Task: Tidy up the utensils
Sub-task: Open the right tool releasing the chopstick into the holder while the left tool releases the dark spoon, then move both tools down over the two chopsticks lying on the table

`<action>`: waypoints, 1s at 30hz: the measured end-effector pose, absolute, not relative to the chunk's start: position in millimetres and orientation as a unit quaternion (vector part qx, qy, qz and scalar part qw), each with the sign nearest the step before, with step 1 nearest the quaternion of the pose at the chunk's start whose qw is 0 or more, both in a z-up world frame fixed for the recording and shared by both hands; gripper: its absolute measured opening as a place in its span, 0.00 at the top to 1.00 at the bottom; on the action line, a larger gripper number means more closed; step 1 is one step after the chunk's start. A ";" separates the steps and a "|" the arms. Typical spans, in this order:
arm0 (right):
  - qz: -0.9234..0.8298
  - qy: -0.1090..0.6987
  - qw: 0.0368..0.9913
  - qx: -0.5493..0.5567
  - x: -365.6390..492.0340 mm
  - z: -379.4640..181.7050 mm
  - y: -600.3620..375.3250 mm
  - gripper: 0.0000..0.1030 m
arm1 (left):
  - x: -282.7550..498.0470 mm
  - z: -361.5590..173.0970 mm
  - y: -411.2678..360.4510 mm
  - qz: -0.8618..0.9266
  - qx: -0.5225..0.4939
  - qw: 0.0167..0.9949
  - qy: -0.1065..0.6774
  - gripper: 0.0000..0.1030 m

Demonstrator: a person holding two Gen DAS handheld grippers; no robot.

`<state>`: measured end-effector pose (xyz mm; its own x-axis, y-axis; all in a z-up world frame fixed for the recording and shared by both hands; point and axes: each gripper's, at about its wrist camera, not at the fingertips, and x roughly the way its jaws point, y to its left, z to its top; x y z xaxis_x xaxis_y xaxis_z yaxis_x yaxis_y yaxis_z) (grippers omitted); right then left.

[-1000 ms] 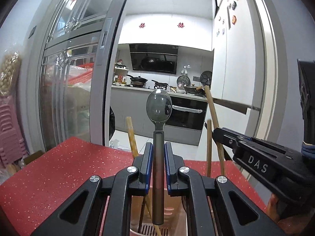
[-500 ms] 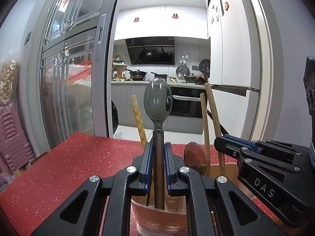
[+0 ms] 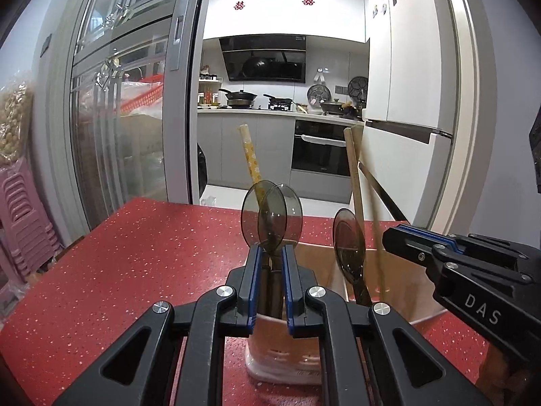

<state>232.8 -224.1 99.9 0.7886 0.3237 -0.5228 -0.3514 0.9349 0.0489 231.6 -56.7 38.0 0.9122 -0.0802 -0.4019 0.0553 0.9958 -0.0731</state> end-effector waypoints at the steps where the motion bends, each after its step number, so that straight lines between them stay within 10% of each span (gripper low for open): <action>1: 0.178 0.275 0.944 -0.023 233.0 100.0 -224.9 0.85 | 230.0 38.4 -56.5 -0.035 -0.030 0.977 0.208 0.64; 4: 0.179 0.275 0.945 -0.011 230.8 104.2 -229.4 0.58 | 225.2 42.3 -52.7 -0.036 -0.030 0.975 0.215 0.64; 26: 0.173 0.407 0.895 0.065 139.8 77.3 -236.5 0.54 | 157.2 -3.8 9.6 -0.024 -0.073 0.926 0.371 0.63; 27: 0.168 0.419 0.890 0.071 136.9 71.1 -236.9 0.54 | 152.8 -7.2 11.4 -0.025 -0.076 0.924 0.375 0.54; 28: 0.165 0.430 0.884 0.077 133.5 64.7 -238.0 0.54 | 149.7 -9.7 13.2 -0.025 -0.079 0.922 0.379 0.04; 30: 0.159 0.449 0.875 0.087 128.4 54.8 -237.0 0.52 | 142.6 -13.6 18.2 -0.011 -0.090 0.922 0.376 0.00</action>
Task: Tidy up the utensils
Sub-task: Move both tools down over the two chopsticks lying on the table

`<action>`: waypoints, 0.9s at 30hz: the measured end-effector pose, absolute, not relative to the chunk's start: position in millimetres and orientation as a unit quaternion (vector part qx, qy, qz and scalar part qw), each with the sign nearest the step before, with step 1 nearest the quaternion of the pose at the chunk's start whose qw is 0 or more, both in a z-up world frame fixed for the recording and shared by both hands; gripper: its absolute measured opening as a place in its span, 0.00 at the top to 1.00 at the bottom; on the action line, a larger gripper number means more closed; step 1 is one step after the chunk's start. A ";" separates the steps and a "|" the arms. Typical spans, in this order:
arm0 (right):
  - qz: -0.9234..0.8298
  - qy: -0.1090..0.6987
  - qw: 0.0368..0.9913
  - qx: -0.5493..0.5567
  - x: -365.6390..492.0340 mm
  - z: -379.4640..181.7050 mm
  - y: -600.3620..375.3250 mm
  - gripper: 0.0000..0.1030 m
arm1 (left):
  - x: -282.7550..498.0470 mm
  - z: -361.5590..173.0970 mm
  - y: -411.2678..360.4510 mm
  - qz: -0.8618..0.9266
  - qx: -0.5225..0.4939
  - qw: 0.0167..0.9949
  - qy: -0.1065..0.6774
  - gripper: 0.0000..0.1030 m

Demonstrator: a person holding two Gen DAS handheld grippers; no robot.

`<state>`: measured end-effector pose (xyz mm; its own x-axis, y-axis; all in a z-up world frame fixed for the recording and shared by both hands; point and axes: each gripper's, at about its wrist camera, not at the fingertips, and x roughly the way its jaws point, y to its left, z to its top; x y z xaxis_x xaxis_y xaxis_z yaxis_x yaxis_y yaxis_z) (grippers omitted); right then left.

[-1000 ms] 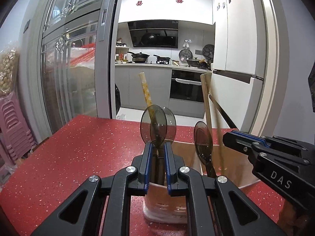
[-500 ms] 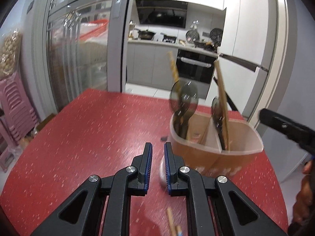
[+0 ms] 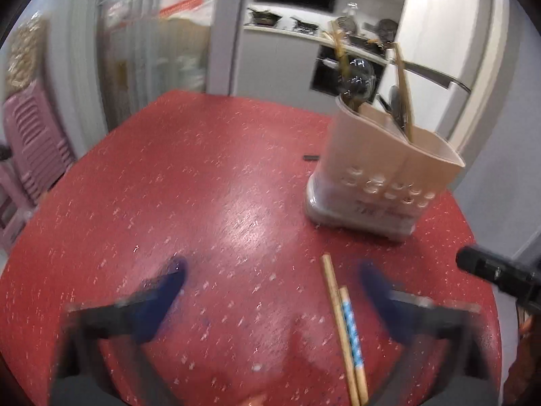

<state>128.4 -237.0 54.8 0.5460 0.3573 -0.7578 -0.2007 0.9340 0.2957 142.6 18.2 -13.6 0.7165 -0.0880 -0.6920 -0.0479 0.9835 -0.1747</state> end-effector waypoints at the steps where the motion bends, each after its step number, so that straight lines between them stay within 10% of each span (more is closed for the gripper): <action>1: 0.157 0.462 0.868 0.091 125.8 48.2 -235.9 0.48 | 138.9 -15.8 20.4 -0.012 -0.091 0.922 0.376 0.00; 27: 0.104 0.562 0.819 0.051 99.8 -11.6 -187.3 0.43 | 109.3 -48.8 53.0 0.029 -0.082 0.897 0.433 0.00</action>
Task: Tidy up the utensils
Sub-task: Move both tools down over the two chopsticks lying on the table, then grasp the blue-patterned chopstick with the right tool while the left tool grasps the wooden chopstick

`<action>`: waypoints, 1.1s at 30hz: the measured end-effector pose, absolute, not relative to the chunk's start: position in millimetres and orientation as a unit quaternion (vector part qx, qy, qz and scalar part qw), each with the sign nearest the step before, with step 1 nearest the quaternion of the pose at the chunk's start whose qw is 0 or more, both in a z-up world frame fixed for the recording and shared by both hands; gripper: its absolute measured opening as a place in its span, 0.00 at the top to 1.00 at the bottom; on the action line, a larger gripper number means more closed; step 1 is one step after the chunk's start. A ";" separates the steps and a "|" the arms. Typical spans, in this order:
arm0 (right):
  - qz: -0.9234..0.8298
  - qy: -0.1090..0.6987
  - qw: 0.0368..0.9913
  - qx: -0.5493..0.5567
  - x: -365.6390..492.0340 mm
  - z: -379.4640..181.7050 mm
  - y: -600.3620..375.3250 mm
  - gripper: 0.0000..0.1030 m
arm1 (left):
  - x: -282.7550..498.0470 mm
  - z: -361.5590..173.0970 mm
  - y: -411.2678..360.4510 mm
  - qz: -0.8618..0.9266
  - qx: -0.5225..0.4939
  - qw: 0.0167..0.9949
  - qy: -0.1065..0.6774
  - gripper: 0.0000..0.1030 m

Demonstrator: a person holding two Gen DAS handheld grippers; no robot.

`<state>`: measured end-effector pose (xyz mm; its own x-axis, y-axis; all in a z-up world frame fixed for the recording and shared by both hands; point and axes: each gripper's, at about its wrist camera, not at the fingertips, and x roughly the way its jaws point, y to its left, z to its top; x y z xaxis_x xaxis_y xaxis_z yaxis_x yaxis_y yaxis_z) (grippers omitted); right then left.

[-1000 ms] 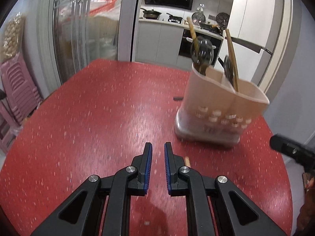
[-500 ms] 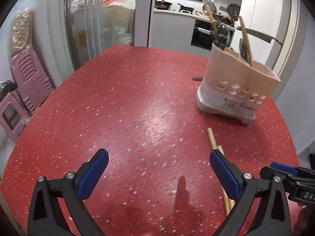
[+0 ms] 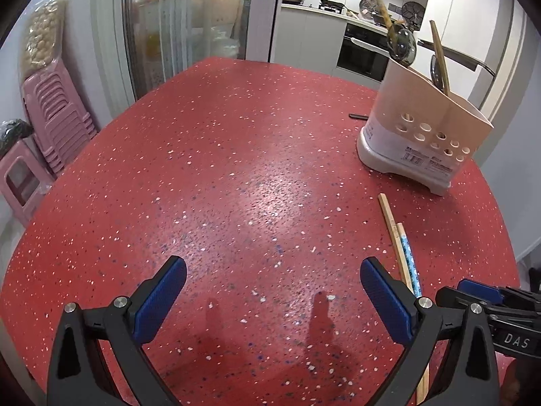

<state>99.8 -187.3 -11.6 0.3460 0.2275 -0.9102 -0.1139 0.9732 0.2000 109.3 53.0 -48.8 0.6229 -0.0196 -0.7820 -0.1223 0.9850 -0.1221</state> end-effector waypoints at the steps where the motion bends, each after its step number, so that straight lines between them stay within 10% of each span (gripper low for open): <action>1: 0.103 0.563 0.819 0.048 99.8 -12.4 -186.0 0.43 | 107.4 -49.2 55.5 0.029 -0.085 0.897 0.433 0.00; 33: 0.096 0.572 0.812 -0.068 101.6 -13.9 -122.2 0.58 | 98.5 -49.7 71.2 0.000 -0.105 0.886 0.451 0.00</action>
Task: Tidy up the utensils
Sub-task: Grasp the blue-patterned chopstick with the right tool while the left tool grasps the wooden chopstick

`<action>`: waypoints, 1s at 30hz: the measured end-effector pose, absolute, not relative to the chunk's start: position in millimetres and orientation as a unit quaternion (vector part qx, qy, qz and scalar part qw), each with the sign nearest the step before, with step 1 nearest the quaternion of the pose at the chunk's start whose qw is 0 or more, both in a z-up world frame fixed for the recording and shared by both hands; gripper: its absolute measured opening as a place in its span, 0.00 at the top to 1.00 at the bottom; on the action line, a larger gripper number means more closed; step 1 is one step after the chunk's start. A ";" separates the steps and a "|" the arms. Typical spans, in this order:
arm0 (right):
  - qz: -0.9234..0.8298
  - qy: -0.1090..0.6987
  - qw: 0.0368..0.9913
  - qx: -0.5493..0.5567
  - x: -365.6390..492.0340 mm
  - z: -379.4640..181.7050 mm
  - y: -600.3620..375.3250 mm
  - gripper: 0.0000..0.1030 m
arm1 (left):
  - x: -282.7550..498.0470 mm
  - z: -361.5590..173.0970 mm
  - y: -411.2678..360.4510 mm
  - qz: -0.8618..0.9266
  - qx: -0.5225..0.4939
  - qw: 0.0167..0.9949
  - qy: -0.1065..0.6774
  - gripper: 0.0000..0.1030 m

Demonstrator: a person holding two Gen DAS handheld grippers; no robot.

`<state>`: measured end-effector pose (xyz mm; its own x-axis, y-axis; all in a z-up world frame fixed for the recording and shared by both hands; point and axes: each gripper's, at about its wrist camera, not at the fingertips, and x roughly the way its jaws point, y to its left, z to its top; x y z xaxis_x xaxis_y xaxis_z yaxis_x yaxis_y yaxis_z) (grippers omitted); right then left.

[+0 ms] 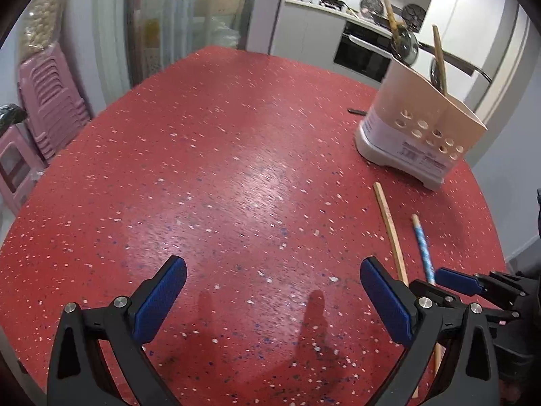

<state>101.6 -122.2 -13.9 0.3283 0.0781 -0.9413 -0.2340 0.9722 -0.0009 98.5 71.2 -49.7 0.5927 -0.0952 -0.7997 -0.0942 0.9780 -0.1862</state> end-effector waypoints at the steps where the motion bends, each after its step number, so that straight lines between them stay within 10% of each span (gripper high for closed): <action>1: 0.099 0.577 0.808 -0.060 102.5 -14.1 -122.6 0.61 | 99.8 -50.1 70.0 -0.002 -0.103 0.885 0.454 0.00; 4: 0.090 0.588 0.801 -0.063 108.3 -17.3 -127.8 0.82 | 103.7 -51.3 62.9 -0.012 -0.093 0.881 0.464 0.00; 30: 0.146 0.523 0.838 0.049 90.8 9.2 -218.8 0.92 | 155.2 -58.5 -31.4 -0.059 -0.025 0.840 0.539 0.00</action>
<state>90.8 -218.8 9.2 0.4103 0.2961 -0.8625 -0.1942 0.9525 0.2346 155.2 -31.4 -58.5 0.4124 -0.1261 -0.9022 0.0724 0.9918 -0.1055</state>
